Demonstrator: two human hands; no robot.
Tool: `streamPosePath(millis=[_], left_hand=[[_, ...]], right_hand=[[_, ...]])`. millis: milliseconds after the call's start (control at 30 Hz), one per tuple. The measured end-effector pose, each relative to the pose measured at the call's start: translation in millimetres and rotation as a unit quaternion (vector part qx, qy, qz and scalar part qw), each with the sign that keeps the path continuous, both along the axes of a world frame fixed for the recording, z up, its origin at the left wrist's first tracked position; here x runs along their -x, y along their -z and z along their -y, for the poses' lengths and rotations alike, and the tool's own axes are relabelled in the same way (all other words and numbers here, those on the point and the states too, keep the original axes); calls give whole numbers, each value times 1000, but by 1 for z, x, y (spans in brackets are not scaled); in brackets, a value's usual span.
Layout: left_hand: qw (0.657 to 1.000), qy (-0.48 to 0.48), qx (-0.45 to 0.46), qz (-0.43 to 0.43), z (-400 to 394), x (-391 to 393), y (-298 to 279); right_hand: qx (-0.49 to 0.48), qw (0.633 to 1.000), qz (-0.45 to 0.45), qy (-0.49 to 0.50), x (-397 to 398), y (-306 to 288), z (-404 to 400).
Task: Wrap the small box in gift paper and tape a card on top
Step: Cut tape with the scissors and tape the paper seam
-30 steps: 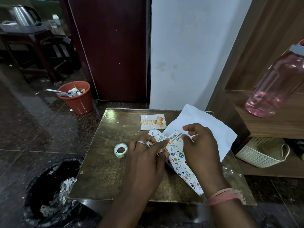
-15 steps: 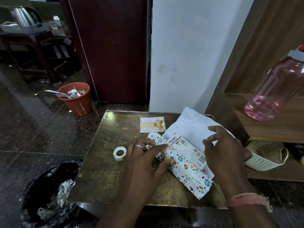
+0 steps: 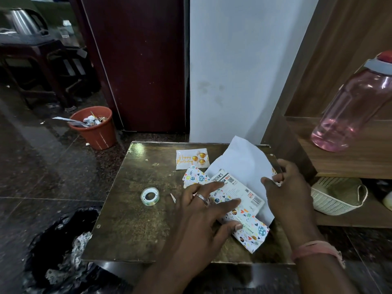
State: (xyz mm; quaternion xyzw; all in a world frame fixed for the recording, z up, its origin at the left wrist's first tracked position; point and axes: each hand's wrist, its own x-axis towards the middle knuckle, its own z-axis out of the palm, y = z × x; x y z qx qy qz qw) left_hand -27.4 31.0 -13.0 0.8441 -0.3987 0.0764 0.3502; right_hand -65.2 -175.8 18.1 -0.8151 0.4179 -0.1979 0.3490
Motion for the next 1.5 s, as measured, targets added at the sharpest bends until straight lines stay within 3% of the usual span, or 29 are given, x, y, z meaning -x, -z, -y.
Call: streamPosePath(millis=[233,933,1133,1267,1500], left_hand=[[999,19,-46,18,2,9,2],[999,1,-45,25,11,10,2],[1000,2,-2,16,8,9,1],[1000,-16,23,-8,6,5,4],[999,-28,31,-17,6,2,2]], right_hand=[[21,997,-74,24,3,4,4],[-24,999,-32,-3,1,1,-8],[-2,999,31,-13,4,-8,-9],[-32,996,44,-64,3,-17,-5],[-28,979,-36,-197,5,-39,-11]])
